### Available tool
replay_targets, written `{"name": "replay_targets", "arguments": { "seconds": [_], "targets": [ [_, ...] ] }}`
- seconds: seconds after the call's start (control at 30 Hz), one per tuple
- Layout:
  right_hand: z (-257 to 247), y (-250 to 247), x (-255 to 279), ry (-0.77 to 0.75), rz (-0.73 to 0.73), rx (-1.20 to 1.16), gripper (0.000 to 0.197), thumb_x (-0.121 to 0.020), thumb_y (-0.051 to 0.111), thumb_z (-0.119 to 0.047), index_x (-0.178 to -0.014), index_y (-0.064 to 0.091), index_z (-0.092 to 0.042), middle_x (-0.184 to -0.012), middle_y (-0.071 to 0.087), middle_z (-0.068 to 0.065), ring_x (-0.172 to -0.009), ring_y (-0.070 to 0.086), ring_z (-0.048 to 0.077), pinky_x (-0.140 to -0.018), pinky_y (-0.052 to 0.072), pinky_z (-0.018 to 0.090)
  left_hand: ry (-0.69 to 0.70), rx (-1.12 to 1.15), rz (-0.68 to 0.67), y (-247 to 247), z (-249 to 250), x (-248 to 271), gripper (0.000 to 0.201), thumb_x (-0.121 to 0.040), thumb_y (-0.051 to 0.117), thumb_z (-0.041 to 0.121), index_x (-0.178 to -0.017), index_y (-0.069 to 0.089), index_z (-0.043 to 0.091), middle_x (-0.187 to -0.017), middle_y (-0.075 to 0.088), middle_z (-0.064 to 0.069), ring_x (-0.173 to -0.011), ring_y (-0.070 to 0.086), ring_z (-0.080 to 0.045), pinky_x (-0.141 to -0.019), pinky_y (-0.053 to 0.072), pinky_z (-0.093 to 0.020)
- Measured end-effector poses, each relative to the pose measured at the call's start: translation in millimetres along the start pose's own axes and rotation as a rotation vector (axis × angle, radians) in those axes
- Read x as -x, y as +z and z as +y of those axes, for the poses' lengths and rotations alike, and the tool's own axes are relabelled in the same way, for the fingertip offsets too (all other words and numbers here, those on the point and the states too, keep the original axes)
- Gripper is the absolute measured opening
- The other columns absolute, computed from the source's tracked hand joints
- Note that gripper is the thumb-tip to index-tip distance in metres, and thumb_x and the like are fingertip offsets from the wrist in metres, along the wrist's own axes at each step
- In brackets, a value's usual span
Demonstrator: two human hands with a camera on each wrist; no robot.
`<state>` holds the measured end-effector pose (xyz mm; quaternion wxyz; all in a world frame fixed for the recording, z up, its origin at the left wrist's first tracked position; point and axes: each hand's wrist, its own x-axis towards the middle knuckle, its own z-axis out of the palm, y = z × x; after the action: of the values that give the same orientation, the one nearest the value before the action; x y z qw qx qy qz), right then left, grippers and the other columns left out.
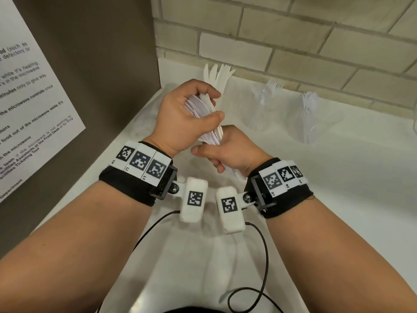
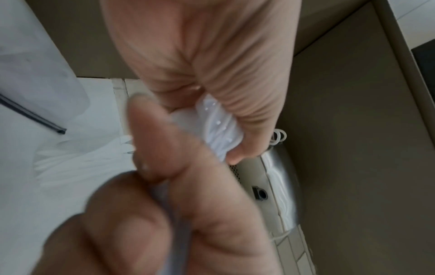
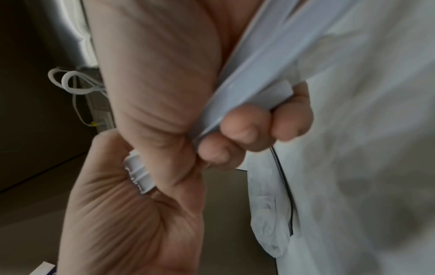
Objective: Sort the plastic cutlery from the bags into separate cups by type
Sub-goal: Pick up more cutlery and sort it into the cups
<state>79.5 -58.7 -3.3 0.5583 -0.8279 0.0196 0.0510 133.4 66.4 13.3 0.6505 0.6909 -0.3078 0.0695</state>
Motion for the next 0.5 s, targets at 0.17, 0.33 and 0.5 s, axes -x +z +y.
{"name": "replay_targets", "arguments": {
  "seconds": [0.17,0.33,0.5],
  "targets": [
    [-2.2,-1.7,-2.0,-0.002,-0.001,-0.047,0.032,-0.077,0.071,-0.022,-0.084,0.063,0.008,-0.044,0.048,0.008,-0.039,0.043,0.021,-0.053,0.049,0.035,-0.014,0.243,-0.151,-1.7,0.7,2.7,0.063,-0.059,0.088,0.025,-0.111,0.053,0.016,-0.108,0.055,-0.017,-0.1,0.062,-0.043,-0.084,0.056,-0.042],
    [-2.7,1.2,-0.3,0.002,-0.029,-0.075,0.023,-0.073,0.074,-0.007,-0.058,0.057,-0.01,-0.045,0.052,0.008,-0.043,0.048,0.024,-0.07,0.055,0.046,0.055,-0.028,-0.054,0.8,0.9,-2.8,0.043,-0.066,0.079,0.004,-0.101,0.057,0.014,-0.093,0.059,0.003,-0.084,0.062,-0.029,-0.077,0.054,-0.039],
    [3.8,-0.5,4.2,0.041,-0.096,-0.097,0.021,-0.074,0.076,0.0,-0.082,0.06,-0.01,-0.065,0.06,0.007,-0.053,0.061,0.023,-0.06,0.055,0.038,0.012,0.007,0.086,-4.7,-4.9,-5.8,0.039,-0.069,0.075,0.004,-0.092,0.055,0.028,-0.088,0.058,0.009,-0.079,0.056,-0.011,-0.074,0.052,-0.034]
  ]
}}
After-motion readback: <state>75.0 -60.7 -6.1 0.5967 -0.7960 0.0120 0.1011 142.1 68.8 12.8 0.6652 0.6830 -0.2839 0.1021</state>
